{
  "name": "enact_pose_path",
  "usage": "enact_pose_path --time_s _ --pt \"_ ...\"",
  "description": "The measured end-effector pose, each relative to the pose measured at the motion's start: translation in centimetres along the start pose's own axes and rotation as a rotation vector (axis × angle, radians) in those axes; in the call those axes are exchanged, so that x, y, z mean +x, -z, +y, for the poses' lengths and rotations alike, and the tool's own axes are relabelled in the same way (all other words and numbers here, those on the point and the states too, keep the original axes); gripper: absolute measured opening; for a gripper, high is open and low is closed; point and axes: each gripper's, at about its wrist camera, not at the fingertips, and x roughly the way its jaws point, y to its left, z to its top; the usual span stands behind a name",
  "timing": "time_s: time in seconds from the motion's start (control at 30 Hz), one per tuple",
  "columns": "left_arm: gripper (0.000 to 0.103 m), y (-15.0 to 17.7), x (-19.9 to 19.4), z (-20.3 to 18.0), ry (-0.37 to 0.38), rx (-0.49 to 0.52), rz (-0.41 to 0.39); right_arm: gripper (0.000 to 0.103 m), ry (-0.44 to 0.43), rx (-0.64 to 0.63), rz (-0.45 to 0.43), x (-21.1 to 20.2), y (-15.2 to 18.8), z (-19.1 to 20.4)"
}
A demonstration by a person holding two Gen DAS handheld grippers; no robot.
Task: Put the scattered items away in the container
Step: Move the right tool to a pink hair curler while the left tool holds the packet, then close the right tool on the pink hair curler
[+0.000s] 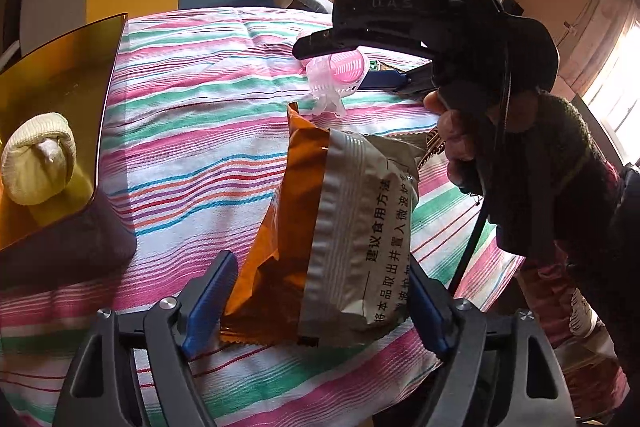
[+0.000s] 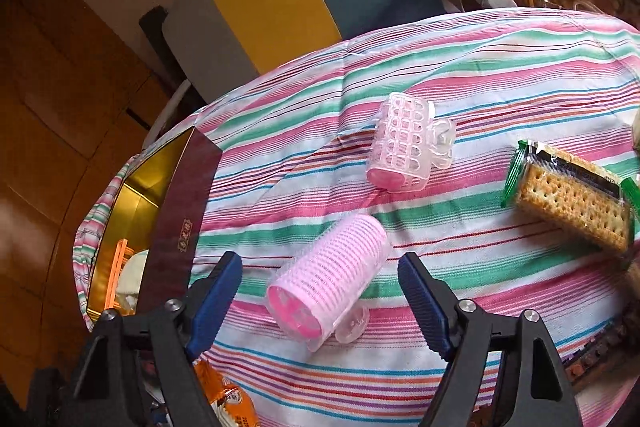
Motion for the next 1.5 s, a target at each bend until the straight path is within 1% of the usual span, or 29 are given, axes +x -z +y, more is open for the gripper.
enact_pose_path --time_s 0.03,0.1,0.23,0.33,0.37,0.43,0.5,0.6,0.73,0.83,0.9,0.97,1.13,1.27,1.4,1.5 --pt "0.082 0.1 -0.1 0.0 0.000 0.003 0.000 0.074 0.017 -0.001 -0.003 0.0 0.1 -0.1" --pt "0.083 0.2 -0.1 -0.1 -0.001 0.008 -0.001 0.074 0.041 -0.002 -0.006 -0.1 0.6 -0.6" --pt "0.083 0.1 0.1 -0.1 -0.007 0.010 -0.003 0.074 0.055 0.011 -0.041 -1.7 1.7 -1.6" --pt "0.083 0.0 0.1 0.0 -0.007 0.009 -0.002 0.072 0.117 0.019 -0.044 -2.5 2.6 -2.8" --pt "0.083 0.0 0.1 0.0 -0.007 0.009 -0.001 0.073 0.130 0.019 -0.039 -2.7 2.9 -3.2" --pt "0.083 -0.1 0.0 0.0 -0.010 0.005 0.002 0.071 0.140 0.013 -0.045 -3.4 3.4 -3.7" --pt "0.083 -0.3 -0.2 0.1 -0.014 -0.001 0.004 0.072 0.143 0.008 -0.053 -4.1 3.8 -4.1" --pt "0.083 -1.0 -1.1 0.6 -0.016 -0.010 -0.027 0.072 0.154 -0.019 -0.066 -5.3 4.6 -4.1" --pt "0.083 -2.0 -2.7 0.2 -0.013 0.023 -0.074 0.075 0.160 -0.068 -0.084 -7.1 6.0 -3.5" --pt "0.083 -2.8 -2.3 -0.3 -0.010 0.053 -0.060 0.080 0.154 -0.094 -0.100 -8.4 7.0 -3.0" --pt "0.083 -3.2 -1.7 -0.6 -0.024 0.077 -0.046 0.081 0.150 -0.086 -0.113 -8.9 7.6 -2.9" --pt "0.083 -3.7 -1.1 -0.9 -0.023 0.087 -0.032 0.082 0.142 -0.073 -0.119 -9.2 8.1 -3.0" --pt "0.082 -4.3 1.3 -0.5 -0.028 0.052 0.012 0.083 0.168 -0.091 -0.124 -9.7 9.0 -2.6" --pt "0.081 -4.0 2.2 0.2 -0.024 -0.002 0.029 0.083 0.190 -0.125 -0.139 -10.0 8.6 -2.2" --pt "0.076 -3.4 2.2 0.2 -0.039 0.011 0.024 0.083 0.209 -0.139 -0.148 -9.3 6.9 -2.1" --pt "0.076 -3.4 2.2 0.5 -0.029 -0.002 0.023 0.083 0.223 -0.158 -0.134 -7.8 5.2 -1.9"
